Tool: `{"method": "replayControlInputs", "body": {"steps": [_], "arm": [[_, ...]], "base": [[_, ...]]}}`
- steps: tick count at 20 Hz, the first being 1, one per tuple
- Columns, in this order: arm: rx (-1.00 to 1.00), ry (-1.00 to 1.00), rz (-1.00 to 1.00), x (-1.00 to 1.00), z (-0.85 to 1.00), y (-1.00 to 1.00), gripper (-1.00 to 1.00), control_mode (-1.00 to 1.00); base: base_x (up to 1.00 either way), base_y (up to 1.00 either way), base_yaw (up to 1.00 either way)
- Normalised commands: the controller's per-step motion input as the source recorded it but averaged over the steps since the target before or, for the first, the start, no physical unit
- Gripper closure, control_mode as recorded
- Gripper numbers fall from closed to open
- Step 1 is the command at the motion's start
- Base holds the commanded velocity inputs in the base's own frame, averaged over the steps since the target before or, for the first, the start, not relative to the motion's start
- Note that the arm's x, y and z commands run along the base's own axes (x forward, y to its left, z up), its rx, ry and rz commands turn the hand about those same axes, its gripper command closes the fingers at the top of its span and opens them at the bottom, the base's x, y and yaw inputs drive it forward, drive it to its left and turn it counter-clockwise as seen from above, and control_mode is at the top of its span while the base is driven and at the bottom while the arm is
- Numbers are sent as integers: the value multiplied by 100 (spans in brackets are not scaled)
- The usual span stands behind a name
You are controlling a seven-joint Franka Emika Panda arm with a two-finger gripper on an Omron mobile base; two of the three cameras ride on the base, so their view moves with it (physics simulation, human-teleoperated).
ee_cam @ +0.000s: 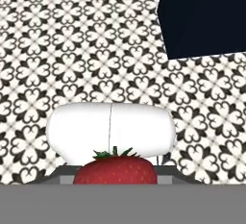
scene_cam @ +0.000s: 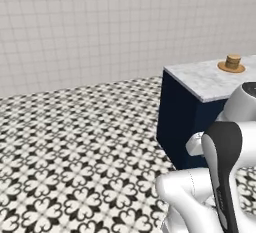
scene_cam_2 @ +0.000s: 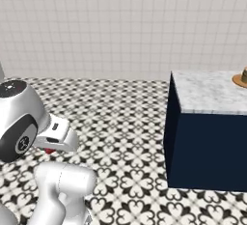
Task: Take the strawberry from the fridge and place it on top of the pancake, located on the dining counter.
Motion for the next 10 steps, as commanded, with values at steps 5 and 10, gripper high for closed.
{"method": "replayControlInputs", "body": {"steps": [5, 10], "arm": [[0, 0, 0, 0, 0, 0, 100, 100], [0, 0, 0, 0, 0, 0, 100, 100]], "base": [[100, 71, -42], [100, 89, -49]]}}
